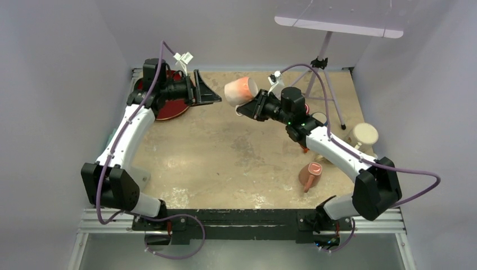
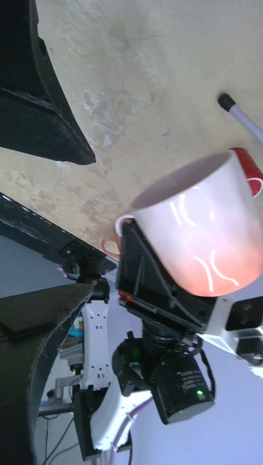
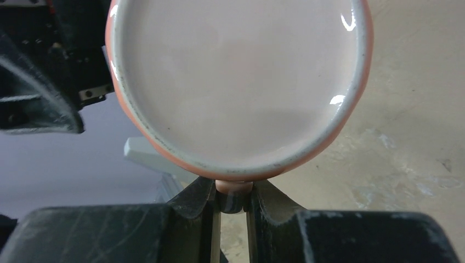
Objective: Turn the mug right side up
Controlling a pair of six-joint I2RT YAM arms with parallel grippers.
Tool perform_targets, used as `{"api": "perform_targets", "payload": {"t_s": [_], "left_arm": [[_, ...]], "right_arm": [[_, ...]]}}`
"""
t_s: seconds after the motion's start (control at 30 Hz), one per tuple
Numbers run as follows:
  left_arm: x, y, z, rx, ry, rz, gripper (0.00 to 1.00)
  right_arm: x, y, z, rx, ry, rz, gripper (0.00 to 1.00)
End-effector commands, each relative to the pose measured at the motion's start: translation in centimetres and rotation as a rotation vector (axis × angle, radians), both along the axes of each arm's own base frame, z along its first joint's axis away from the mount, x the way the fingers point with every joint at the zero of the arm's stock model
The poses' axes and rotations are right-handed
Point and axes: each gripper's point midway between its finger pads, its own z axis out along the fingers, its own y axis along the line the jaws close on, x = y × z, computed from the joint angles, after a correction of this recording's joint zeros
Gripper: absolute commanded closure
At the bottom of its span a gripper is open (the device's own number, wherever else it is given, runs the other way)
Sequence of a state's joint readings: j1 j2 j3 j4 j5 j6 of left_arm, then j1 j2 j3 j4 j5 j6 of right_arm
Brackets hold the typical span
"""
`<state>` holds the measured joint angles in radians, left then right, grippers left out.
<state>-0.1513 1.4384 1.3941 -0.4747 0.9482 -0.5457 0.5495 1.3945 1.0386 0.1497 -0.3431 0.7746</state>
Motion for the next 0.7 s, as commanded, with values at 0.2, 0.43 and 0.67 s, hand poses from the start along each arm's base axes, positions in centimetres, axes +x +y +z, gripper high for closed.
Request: {"api": "perform_targets", "payload": {"t_s": [0.2,0.43,0.67], "left_arm": [[4.6,-2.6,1.9,-0.180,0.022,0.002,0.21],[4.7,-4.0,4.5,-0.348,-0.011,-0.015,0.30],[3.7,-5.2,5.0,-0.377,0.011,-0.056,0.59]], "right_arm": [[-0.8,2.1,10.2,0.238,-0.214,0.121,1.00],[0.0,2.8,10.0,0.251,-0.192,0.134,1.00],[0.3,3.9,9.7,0.265,-0.184,0.185,1.00]]}}
